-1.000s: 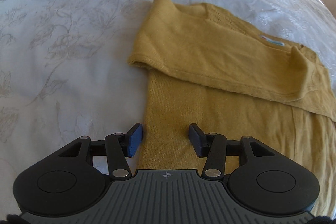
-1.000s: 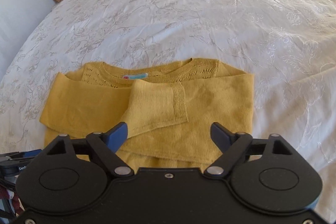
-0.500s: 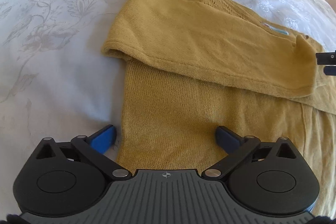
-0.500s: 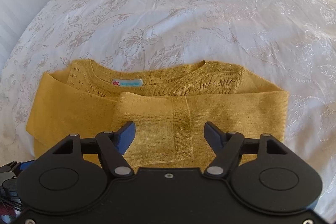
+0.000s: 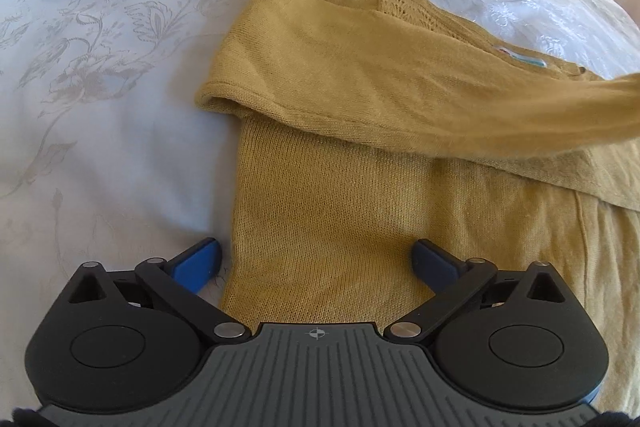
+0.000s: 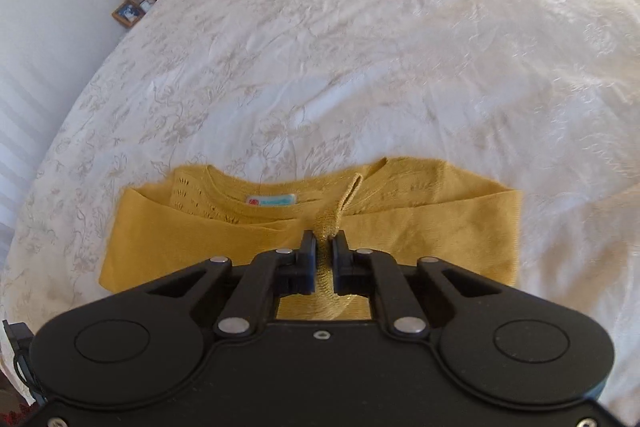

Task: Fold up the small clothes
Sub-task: 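Grasp the folded sleeve edge with the right gripper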

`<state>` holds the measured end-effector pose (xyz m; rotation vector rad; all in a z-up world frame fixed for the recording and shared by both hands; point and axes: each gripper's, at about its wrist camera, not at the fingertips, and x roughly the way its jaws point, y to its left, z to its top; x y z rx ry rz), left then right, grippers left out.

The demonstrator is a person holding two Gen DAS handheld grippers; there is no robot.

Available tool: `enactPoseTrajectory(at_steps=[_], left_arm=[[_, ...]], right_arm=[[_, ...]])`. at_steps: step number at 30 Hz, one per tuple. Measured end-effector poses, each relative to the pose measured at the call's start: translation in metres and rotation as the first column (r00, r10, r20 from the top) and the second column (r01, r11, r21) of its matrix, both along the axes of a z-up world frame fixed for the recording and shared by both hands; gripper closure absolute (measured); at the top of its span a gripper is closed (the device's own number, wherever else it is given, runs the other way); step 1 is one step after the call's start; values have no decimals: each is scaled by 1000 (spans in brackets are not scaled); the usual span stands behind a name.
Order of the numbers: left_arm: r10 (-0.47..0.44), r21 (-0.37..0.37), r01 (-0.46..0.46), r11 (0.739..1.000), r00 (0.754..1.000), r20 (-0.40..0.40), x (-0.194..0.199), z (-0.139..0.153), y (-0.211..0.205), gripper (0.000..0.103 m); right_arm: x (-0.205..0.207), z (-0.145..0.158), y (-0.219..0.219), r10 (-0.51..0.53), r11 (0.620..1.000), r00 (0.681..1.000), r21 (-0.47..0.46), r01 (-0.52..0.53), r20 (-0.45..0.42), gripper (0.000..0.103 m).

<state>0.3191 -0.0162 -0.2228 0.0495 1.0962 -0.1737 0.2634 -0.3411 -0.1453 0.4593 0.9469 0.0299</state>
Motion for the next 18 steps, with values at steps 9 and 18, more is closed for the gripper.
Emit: enactPoseTrajectory(at_steps=[9, 18], left_arm=[[-2, 1, 2, 1000, 1000, -2, -1, 1, 1, 0], [0, 5, -1, 1000, 1000, 17, -4, 0, 0, 0]], right_arm=[[-6, -41, -24, -72, 994, 984, -92, 58, -161, 88], [-10, -64, -21, -73, 980, 973, -196, 29, -219, 87]])
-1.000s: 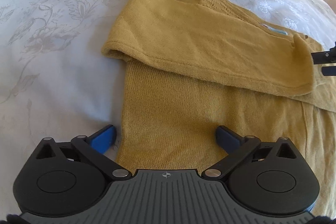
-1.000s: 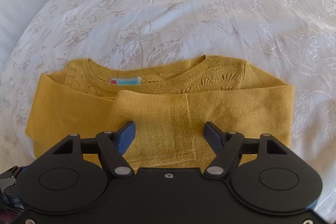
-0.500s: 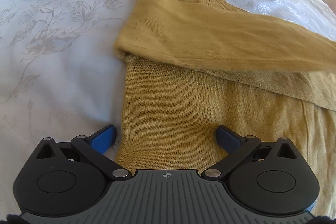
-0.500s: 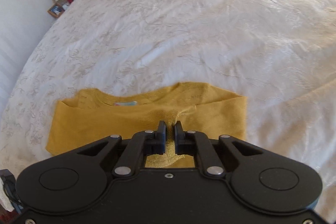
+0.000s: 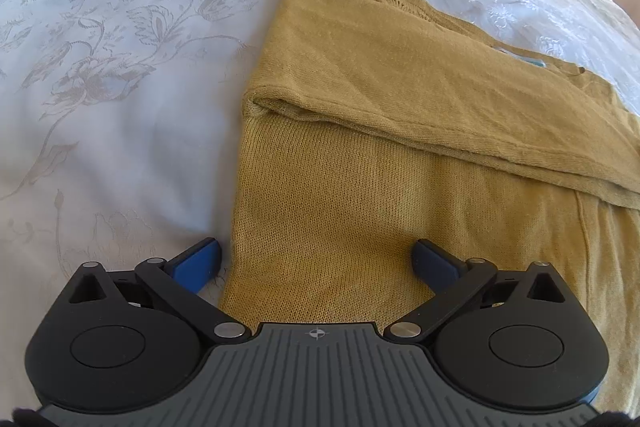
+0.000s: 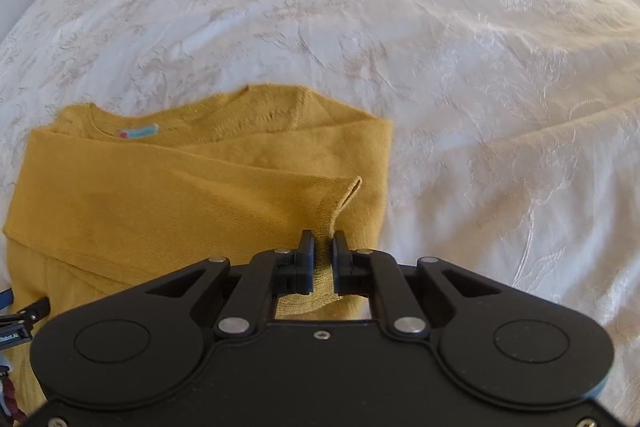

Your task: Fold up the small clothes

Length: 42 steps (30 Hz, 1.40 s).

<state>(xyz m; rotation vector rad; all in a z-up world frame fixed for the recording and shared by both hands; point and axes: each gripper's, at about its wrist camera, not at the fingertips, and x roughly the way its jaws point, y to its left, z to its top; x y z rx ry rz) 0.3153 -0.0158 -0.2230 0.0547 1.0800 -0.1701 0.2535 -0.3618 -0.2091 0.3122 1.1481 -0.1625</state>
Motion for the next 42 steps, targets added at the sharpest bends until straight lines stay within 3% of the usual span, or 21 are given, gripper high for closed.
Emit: enactPoseTrajectory(at_steps=[2, 5, 8, 15, 22, 36, 42], left_arm=[[-1, -1, 1, 1000, 1000, -5, 0, 0, 0, 0], [-6, -2, 6, 1000, 1000, -14, 2, 1, 0, 0], [-11, -4, 11, 1000, 1000, -20, 3, 1, 0, 0], [-45, -17, 44, 999, 998, -34, 4, 4, 3, 0], [-99, 32, 101, 994, 994, -52, -20, 14, 9, 0], [-23, 86, 37, 996, 987, -158, -111, 16, 53, 0], [9, 95, 7, 995, 986, -167, -127, 12, 53, 0]], right_arm=[[-3, -5, 0, -10, 1000, 1000, -24, 10, -9, 85], [-10, -5, -1, -43, 999, 999, -33, 43, -1, 55], [-20, -2, -5, -78, 997, 997, -25, 78, 10, 37], [-57, 5, -1, -99, 994, 995, 41, 98, 27, 11], [-103, -3, 16, -77, 990, 997, 114, 78, -9, 8], [-171, -21, 49, 89, 984, 995, 161, -80, -49, 2], [-186, -25, 62, 142, 979, 989, 153, -133, -45, 0]])
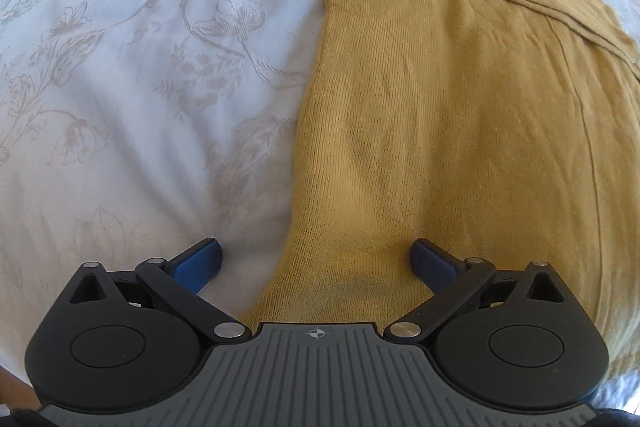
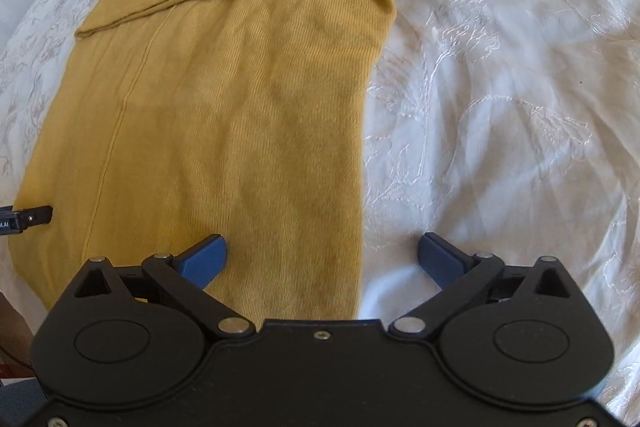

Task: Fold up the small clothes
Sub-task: 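Move both open grippers along the sweater body to the hem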

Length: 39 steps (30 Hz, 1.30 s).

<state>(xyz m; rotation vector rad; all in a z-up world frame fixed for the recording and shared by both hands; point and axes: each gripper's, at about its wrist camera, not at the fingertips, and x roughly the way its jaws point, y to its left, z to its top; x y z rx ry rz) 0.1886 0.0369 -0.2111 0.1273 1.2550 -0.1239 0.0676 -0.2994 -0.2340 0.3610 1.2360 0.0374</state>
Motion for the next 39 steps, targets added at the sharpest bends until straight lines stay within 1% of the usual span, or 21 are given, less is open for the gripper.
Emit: enactPoseTrajectory(at_steps=[6, 11, 15, 17, 20, 23, 25, 28, 31, 32, 33, 34, 35, 36, 37, 38, 39], left_arm=[[-12, -13, 12, 1000, 1000, 5, -3, -1, 3, 0], [-62, -38, 63, 997, 998, 29, -18, -6, 14, 0], [-130, -45, 132, 990, 990, 55, -32, -7, 24, 0], [-142, -54, 145, 988, 988, 67, -38, -7, 28, 0], [-162, -66, 169, 983, 982, 99, -52, -9, 34, 0], [-173, -90, 185, 979, 976, 129, -66, -6, 41, 0], [-203, -107, 223, 969, 965, 169, -77, 2, 40, 1], [-272, -151, 317, 936, 927, 256, -89, 16, 32, 1], [-370, -158, 438, 885, 867, 335, -108, 28, 14, 1], [-396, -149, 474, 868, 841, 370, -114, 32, 7, 1], [-410, -141, 498, 856, 819, 402, -121, 36, 4, 1], [-415, -139, 510, 849, 806, 422, -126, 38, 4, 1], [-412, -140, 511, 848, 803, 430, -129, 39, 5, 1], [-405, -141, 504, 852, 806, 432, -132, 40, 7, 1], [-390, -139, 485, 864, 816, 427, -132, 40, 9, 1], [-377, -136, 468, 873, 826, 419, -133, 38, 14, 1], [-360, -128, 440, 889, 844, 399, -129, 33, 20, 1]], right_arm=[[-14, -3, 5, -31, 1000, 999, 5, 31, -9, 0], [-33, -5, 16, -87, 996, 996, 6, 87, -14, 0], [-49, -12, 30, -101, 995, 993, -3, 101, -62, 0], [-55, -21, 37, -95, 995, 989, -10, 95, -112, 0], [-65, -21, 44, -110, 994, 989, -36, 107, -97, 0], [-71, -17, 45, -145, 989, 986, -35, 142, -85, 0], [-78, -14, 44, -163, 986, 983, -39, 161, -79, 0], [-88, -9, 44, -182, 983, 981, -47, 179, -70, 0], [-92, -2, 49, -191, 981, 980, -42, 189, -48, 1], [-93, 0, 50, -191, 981, 981, -44, 189, -40, 1], [-96, 2, 48, -188, 981, 982, -47, 187, -31, 1], [-97, 4, 49, -186, 982, 982, -50, 185, -24, 1], [-98, 6, 49, -185, 982, 983, -52, 184, -17, 1], [-98, 8, 50, -185, 981, 983, -55, 185, -9, 1], [-92, 10, 64, -188, 981, 982, -58, 188, -1, 1], [-93, 11, 64, -190, 980, 982, -60, 190, 5, 1], [-95, 12, 64, -195, 979, 981, -62, 195, 12, 1]])
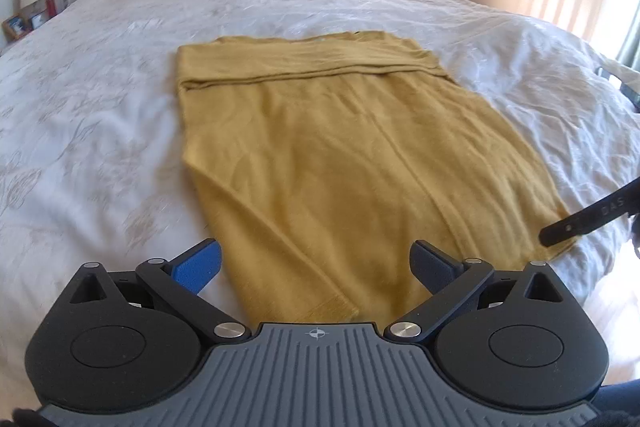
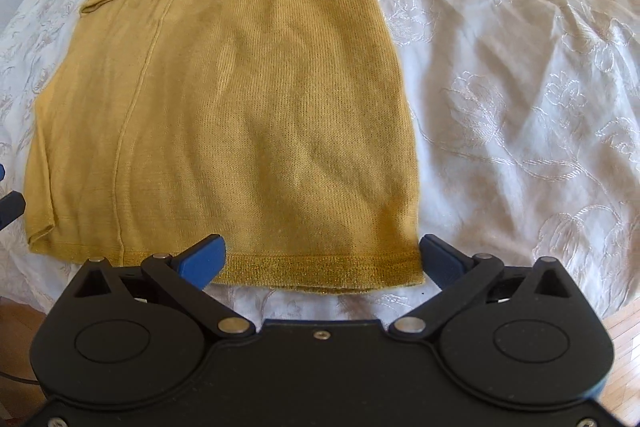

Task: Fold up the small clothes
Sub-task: 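Move both open grippers along the sweater body to the hem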

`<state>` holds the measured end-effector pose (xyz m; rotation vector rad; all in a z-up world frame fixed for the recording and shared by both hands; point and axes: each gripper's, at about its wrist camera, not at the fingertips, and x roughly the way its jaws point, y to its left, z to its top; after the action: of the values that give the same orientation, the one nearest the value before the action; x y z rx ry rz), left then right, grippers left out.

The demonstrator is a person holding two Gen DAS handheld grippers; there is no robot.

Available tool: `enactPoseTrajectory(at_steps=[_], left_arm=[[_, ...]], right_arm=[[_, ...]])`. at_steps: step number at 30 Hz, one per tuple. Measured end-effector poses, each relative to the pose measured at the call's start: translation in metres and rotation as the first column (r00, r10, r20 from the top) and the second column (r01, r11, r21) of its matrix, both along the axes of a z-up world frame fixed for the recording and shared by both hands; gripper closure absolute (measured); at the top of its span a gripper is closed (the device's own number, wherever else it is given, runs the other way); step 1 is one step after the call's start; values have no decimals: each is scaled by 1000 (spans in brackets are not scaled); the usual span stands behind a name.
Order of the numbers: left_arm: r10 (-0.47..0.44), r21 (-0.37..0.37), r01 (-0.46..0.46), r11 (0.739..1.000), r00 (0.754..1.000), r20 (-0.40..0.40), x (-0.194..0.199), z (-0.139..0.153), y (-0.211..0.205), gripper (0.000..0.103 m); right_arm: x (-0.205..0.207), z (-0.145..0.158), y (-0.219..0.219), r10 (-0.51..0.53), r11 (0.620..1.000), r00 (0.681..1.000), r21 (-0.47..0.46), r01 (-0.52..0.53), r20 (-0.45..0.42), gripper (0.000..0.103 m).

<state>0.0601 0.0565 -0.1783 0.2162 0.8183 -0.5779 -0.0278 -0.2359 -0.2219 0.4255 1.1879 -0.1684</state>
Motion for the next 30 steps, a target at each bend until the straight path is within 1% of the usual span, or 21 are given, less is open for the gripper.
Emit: enactPoseTrajectory(at_steps=[3, 5, 7, 12, 16, 18, 20, 21, 22, 24, 26, 28, 29, 30], left_arm=[[69, 50, -66, 997, 996, -56, 8, -8, 20, 1], [93, 67, -89, 994, 993, -67, 11, -9, 29, 1], [93, 73, -89, 993, 994, -59, 13, -6, 30, 1], [31, 90, -27, 996, 999, -41, 17, -4, 1, 1], [13, 163, -8, 987, 999, -35, 23, -17, -25, 1], [22, 220, -13, 975, 999, -38, 24, -25, -29, 1], [51, 293, -40, 955, 998, -32, 24, -32, -26, 1], [78, 319, -67, 945, 997, -21, 23, -34, -20, 1], [122, 334, -111, 936, 992, -12, 23, -35, -8, 0], [202, 333, -185, 925, 979, -16, 23, -33, 13, 0], [276, 332, -255, 908, 961, -16, 23, -28, 35, 1], [320, 332, -296, 896, 947, -19, 21, -24, 50, 1], [333, 323, -307, 895, 943, -26, 21, -22, 55, 1], [337, 296, -311, 903, 941, -39, 20, -19, 58, 1]], right_arm=[[-5, 4, -1, -14, 1000, 1000, -6, 14, 14, 1], [-12, 8, -1, -26, 1000, 1000, -9, 26, 18, 1], [-17, 10, -1, -35, 999, 999, -8, 35, 15, 1], [-19, 5, 0, -47, 999, 999, 0, 47, 0, 1], [-12, 6, 1, -37, 999, 999, 1, 37, 9, 1], [-10, 8, 1, -32, 999, 999, -1, 32, 14, 1], [-9, 9, 1, -31, 1000, 999, -3, 31, 17, 1], [-9, 10, 0, -33, 999, 999, -3, 33, 21, 1], [-11, 10, -1, -36, 999, 999, -2, 36, 25, 1], [-13, 11, -3, -47, 999, 998, 1, 47, 29, 1], [-14, 10, -7, -60, 998, 998, 5, 60, 32, 1], [-14, 9, -9, -69, 998, 997, 8, 69, 34, 1], [-14, 8, -10, -71, 997, 997, 8, 71, 34, 1], [-15, 8, -10, -71, 997, 997, 7, 71, 38, 1]])
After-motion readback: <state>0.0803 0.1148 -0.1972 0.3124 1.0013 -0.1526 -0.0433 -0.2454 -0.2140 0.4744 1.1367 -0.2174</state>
